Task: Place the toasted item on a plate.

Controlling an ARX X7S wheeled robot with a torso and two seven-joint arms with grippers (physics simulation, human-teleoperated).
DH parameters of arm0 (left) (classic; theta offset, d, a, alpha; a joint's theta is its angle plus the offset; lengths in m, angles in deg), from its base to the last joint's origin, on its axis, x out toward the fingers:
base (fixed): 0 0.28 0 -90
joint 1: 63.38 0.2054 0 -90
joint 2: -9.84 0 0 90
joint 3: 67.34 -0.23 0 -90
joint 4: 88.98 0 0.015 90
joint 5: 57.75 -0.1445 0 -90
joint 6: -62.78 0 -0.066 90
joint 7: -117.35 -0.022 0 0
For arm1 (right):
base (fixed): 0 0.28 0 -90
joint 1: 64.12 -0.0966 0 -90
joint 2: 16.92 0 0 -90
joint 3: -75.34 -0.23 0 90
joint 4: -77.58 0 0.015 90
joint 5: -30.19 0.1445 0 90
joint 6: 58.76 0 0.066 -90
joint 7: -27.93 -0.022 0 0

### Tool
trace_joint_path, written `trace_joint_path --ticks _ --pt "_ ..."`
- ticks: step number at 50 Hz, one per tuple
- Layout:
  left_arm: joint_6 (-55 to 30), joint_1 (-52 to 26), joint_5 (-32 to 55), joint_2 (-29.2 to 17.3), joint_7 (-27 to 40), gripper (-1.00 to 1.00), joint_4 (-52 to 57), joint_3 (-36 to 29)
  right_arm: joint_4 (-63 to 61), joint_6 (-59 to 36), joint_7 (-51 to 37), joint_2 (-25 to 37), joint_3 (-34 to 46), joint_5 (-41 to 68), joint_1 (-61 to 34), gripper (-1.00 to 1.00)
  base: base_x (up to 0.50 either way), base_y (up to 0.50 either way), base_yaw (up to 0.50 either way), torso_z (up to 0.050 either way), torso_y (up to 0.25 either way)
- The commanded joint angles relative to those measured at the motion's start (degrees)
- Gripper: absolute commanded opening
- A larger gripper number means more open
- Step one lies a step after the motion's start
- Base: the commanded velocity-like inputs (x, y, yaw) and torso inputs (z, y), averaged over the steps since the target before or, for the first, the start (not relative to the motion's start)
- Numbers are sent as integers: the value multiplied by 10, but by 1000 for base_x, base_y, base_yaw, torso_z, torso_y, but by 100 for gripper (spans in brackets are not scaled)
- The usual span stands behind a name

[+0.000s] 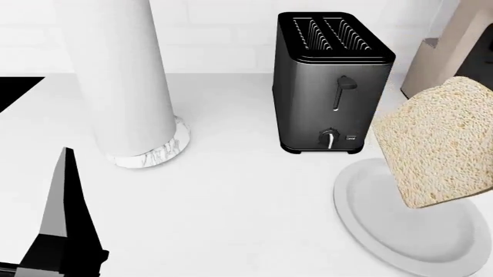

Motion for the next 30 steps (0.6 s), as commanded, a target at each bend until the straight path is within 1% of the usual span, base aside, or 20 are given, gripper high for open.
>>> trace_joint_path --ticks 1,15,30 --pt "0 -4 -4 0 2 100 0 -9 49 -40 47 -66 -57 -21 41 -100 0 0 0 0 0" --pt "0 -12 -4 0 1 100 0 -19 85 -91 116 -117 -101 -79 54 -100 0 0 0 0 0" --pt "-1 -21 -4 0 0 100 0 -30 110 -128 173 -151 -116 -134 56 -100 0 0 0 0 0"
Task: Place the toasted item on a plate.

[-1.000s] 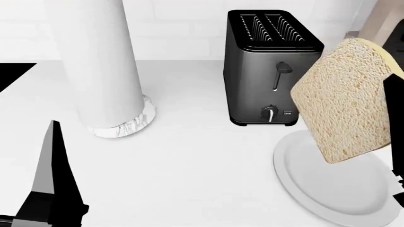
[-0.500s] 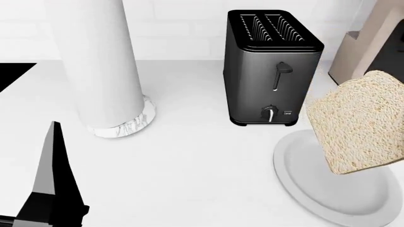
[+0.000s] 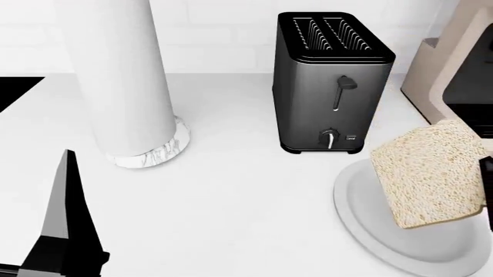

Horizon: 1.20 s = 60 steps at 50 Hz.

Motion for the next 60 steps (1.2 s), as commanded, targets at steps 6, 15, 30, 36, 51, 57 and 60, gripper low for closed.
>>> trace_joint_path --ticks 6,15,30,36,51,57,60 --pt "-2 -10 -2 0 0 100 0 -13 18 -44 70 -39 -15 -60 8 -100 0 0 0 0 0" --pt "-4 -15 -3 0 2 100 0 -21 22 -49 99 -50 -18 -94 14 -100 0 0 0 0 0" --pt "-4 -25 -4 1 3 100 0 -31 8 -54 181 -59 -19 -206 26 -100 0 0 0 0 0" --pt "-4 -30 -3 1 3 100 0 -36 3 -46 208 -59 -12 -246 35 -100 0 0 0 0 0" --pt "-3 -38 -8 1 6 100 0 -50 -70 -18 301 -48 22 -353 65 100 0 0 0 0 0" --pt "-2 -42 -8 1 5 100 0 -57 -101 0 333 -40 33 -384 76 100 0 0 0 0 0" --pt "-3 -45 -8 2 5 100 0 -62 -101 5 333 -38 31 -378 78 100 0 0 0 0 0"
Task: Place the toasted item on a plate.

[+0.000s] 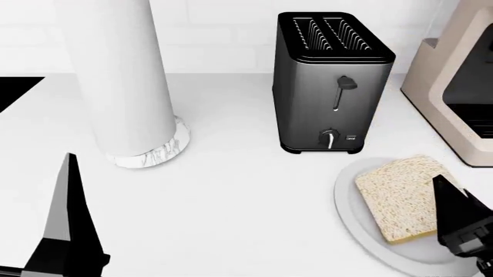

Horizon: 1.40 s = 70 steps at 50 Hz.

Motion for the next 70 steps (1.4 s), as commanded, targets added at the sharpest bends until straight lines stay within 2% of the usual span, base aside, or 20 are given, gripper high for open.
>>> trace_joint_path --ticks 1,4,8,12,19,27,34,36,38,42,46,51,58,65,70 --pt "0 -8 -1 2 -1 100 0 -14 -36 26 44 10 12 -55 18 100 0 0 0 0 0" --pt "-4 -23 1 13 -12 100 0 -26 -50 44 64 9 8 -60 16 100 0 0 0 0 0" --pt "-11 -64 5 27 -27 100 0 -61 -106 86 129 11 28 -129 25 100 0 0 0 0 0" --pt "-12 -92 3 29 -25 100 0 -91 -137 105 147 16 38 -145 25 100 0 0 0 0 0" --pt "-16 -124 3 33 -26 100 -1 -123 -148 114 134 27 18 -95 20 100 0 0 0 0 0" --pt "-10 -148 -1 24 -14 100 0 -152 -168 140 96 57 -7 27 16 100 0 0 0 0 0" --pt "-8 -160 -5 24 -9 100 -1 -166 -215 179 154 56 -32 25 -5 100 0 0 0 0 0" --pt "-8 -162 -6 25 -9 100 -2 -169 -216 245 174 70 0 -19 23 100 0 0 0 0 0" --pt "-8 -164 -6 25 -9 100 -2 -171 -216 417 186 100 109 -113 132 100 0 0 0 0 0" --pt "-9 -171 -5 28 -12 100 -1 -175 -216 761 124 205 269 -238 304 100 0 0 0 0 0" --pt "-10 -183 -6 29 -14 100 0 -183 -215 935 45 301 343 -316 393 100 0 0 0 0 0" --pt "8 -189 -20 6 9 100 0 -196 -215 1050 -35 381 369 -379 454 100 0 0 0 0 0" --pt "25 -189 -66 -1 18 100 0 -200 -215 1164 -156 486 349 -459 554 100 0 0 0 0 0" --pt "56 -192 -162 -2 59 100 0 -196 -216 1185 -272 554 352 -564 566 100 0 0 0 0 0" --pt "64 -204 -192 -2 95 100 0 -182 -216 1189 -358 602 345 -636 567 100 0 0 0 0 0"
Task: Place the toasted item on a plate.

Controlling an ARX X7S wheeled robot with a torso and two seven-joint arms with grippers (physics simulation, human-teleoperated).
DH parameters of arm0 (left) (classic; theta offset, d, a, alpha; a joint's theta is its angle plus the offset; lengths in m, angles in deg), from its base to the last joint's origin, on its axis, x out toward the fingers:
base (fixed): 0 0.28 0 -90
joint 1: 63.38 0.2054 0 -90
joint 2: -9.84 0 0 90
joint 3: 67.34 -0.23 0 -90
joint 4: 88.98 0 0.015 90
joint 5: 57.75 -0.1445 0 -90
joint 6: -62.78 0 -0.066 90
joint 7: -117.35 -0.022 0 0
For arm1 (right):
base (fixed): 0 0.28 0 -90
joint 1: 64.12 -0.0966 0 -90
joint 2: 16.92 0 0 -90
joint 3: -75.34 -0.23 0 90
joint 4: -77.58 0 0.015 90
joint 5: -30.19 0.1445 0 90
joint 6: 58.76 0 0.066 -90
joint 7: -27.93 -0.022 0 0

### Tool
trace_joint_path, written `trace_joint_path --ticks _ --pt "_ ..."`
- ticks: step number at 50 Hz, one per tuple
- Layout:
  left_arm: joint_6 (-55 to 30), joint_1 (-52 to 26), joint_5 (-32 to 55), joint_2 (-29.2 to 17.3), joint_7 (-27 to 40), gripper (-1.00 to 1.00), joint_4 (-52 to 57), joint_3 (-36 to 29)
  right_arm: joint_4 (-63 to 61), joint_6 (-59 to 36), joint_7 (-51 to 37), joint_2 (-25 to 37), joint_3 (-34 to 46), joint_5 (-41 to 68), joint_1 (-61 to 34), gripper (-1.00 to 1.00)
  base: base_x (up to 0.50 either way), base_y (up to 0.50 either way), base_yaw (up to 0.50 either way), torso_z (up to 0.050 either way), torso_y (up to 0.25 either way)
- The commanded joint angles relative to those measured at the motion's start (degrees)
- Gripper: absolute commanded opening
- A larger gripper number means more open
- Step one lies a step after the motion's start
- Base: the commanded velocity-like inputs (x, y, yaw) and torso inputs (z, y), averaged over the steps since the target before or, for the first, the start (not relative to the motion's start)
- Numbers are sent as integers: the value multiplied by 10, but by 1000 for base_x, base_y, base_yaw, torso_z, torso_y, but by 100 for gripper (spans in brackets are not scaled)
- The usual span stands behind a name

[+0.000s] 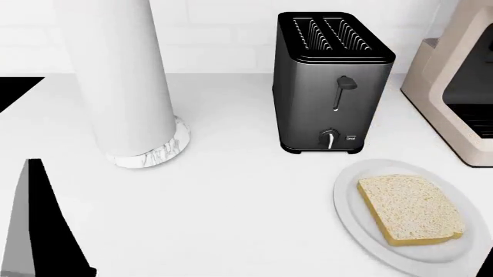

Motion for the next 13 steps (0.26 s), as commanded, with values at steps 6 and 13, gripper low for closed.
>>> trace_joint_path --ticks 6,13 --pt "112 311 20 316 -289 100 0 449 -2 90 -201 128 -28 -184 55 100 0 0 0 0 0" --pt "134 311 30 344 -306 100 0 470 -2 82 -205 111 -61 -213 56 100 0 0 0 0 0"
